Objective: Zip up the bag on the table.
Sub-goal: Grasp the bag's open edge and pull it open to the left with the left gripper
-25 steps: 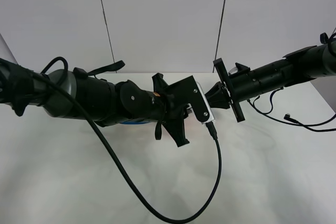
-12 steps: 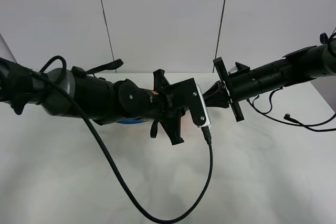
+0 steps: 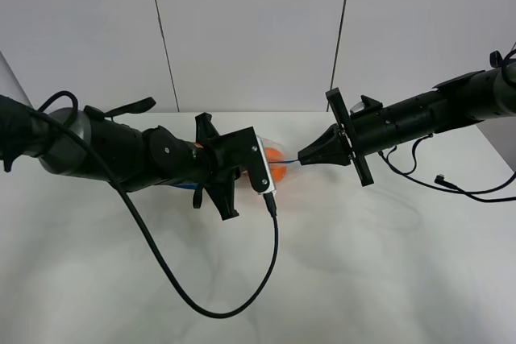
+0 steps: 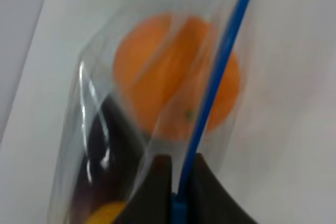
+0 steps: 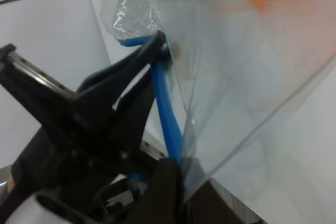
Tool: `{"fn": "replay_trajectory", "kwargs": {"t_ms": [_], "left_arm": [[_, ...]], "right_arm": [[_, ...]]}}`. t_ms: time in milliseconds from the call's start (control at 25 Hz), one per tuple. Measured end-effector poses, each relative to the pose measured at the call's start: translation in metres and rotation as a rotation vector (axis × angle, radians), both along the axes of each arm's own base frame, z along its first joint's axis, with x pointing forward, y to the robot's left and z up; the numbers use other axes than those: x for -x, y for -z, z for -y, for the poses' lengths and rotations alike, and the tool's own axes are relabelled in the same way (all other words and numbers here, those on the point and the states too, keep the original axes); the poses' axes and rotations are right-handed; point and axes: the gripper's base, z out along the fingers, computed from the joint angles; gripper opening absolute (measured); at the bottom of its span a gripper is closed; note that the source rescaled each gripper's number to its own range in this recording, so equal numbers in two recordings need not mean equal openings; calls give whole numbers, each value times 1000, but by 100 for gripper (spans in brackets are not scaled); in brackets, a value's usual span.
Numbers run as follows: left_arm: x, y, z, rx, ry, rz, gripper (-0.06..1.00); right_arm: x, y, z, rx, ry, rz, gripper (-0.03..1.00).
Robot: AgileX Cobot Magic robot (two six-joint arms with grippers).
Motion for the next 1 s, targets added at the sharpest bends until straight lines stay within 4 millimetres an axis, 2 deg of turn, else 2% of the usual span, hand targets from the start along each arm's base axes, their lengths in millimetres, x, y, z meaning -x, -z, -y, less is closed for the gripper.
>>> {"fn": "replay_trajectory", "kwargs": {"t_ms": [240,440,640,1000], "left_arm": [[-9,2,-22,-85,-29,70,0],[-18,7,-53,-130,-121,104,0],[-26,11,-85,-149,-207,92,0],[-37,11,-121,-156,-308,85,0]], "right_arm": [[0,0,0,-5,5,0,0],[0,-1,0,-7,4,-1,0],[0,-1,-1,-13,2,-3,0],[0,-1,-1,-15,2,-3,0]]}}
